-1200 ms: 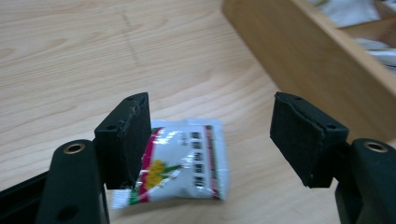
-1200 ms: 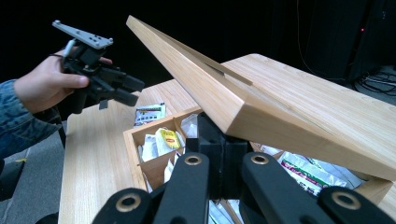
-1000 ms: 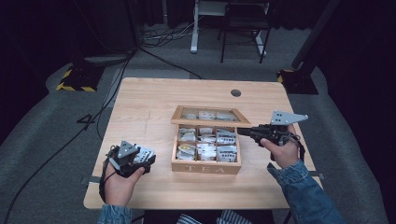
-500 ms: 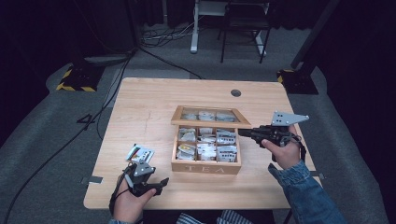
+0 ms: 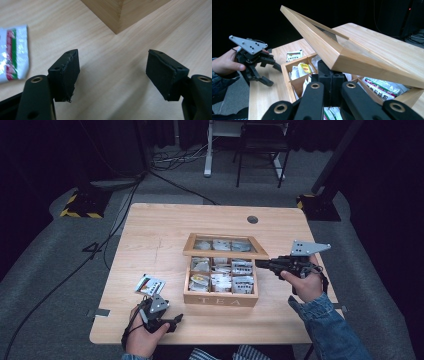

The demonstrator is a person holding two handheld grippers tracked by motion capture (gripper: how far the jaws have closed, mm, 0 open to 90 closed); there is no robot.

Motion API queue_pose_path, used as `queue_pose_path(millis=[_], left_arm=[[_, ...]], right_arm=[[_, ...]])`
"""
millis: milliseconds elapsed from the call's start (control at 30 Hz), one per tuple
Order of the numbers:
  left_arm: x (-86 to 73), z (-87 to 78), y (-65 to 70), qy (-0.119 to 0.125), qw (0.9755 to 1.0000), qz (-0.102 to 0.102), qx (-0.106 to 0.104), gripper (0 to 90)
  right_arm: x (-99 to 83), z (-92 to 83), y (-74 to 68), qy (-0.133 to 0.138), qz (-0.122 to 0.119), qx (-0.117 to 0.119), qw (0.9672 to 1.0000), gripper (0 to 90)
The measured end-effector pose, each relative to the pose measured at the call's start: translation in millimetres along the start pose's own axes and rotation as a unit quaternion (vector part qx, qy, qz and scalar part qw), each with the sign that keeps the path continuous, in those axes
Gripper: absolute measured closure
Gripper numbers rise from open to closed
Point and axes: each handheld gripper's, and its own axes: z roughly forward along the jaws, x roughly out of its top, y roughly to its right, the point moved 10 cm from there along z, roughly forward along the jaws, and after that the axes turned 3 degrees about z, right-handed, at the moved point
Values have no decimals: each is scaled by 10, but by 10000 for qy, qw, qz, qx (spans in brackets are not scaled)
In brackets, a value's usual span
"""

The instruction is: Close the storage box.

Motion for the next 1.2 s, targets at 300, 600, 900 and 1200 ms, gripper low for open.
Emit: queue_pose_path(millis=[300,600,900,1200], left_arm=[[32,39,-19,-20,10000,50,54,266],[38,45,-22,-12,10000,46,72,266],[39,45,-21,-12,10000,40,81,267],[38,45,-21,-14,10000,41,81,267]], right_arm=[[-53,-2,-19,-227,102,75,9997,900],[-125,-31,-47,-615,304,140,9975,900],[-227,-68,-102,-963,281,19,9950,900],[-330,-88,-152,-1197,270,-28,9924,900]])
